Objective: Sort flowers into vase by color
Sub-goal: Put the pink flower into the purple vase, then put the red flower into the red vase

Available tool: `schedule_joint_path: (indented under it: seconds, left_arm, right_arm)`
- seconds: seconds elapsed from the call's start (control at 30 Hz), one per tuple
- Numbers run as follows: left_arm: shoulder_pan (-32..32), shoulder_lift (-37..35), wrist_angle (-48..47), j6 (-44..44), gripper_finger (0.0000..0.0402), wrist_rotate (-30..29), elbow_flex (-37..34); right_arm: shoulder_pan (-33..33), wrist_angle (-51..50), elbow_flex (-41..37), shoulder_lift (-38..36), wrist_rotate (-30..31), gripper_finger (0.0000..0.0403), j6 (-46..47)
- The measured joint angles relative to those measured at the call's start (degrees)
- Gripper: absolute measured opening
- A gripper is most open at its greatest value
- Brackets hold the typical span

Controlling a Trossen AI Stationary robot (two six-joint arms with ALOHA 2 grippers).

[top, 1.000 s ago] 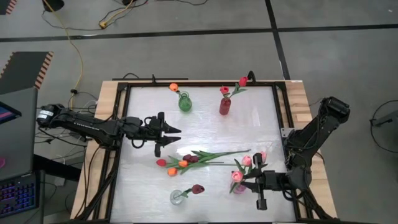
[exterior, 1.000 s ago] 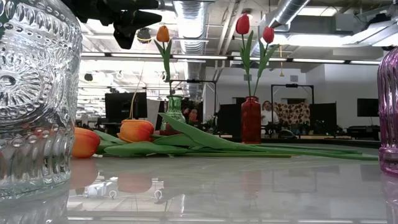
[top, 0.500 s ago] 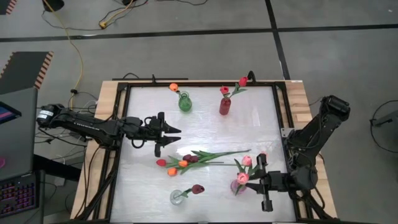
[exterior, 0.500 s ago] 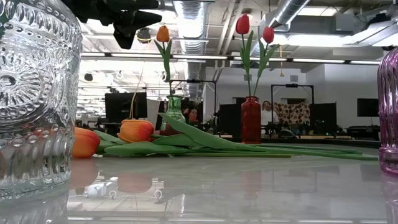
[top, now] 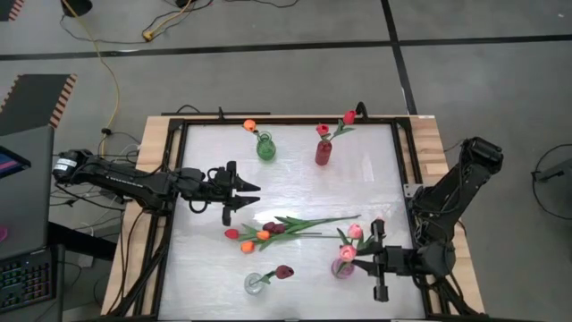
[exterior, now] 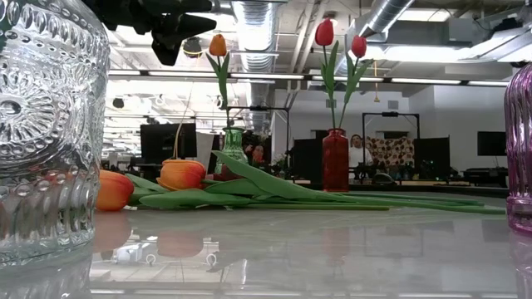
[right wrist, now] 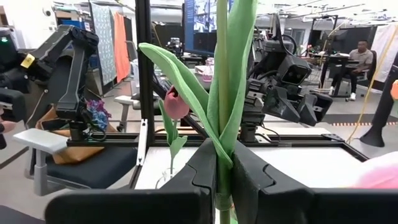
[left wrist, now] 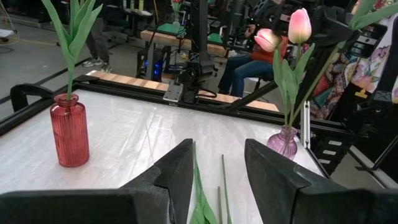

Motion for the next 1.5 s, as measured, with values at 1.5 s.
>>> schedule_joint_path:
  seconds: [1.5]
  left_arm:
    - [0.0,0.0,0.0,-0.26,0.0132,-0.01,0.0]
  right_arm:
    - [8.74,-7.23,0.0,-9.08,5.47,0.0196,-0.2]
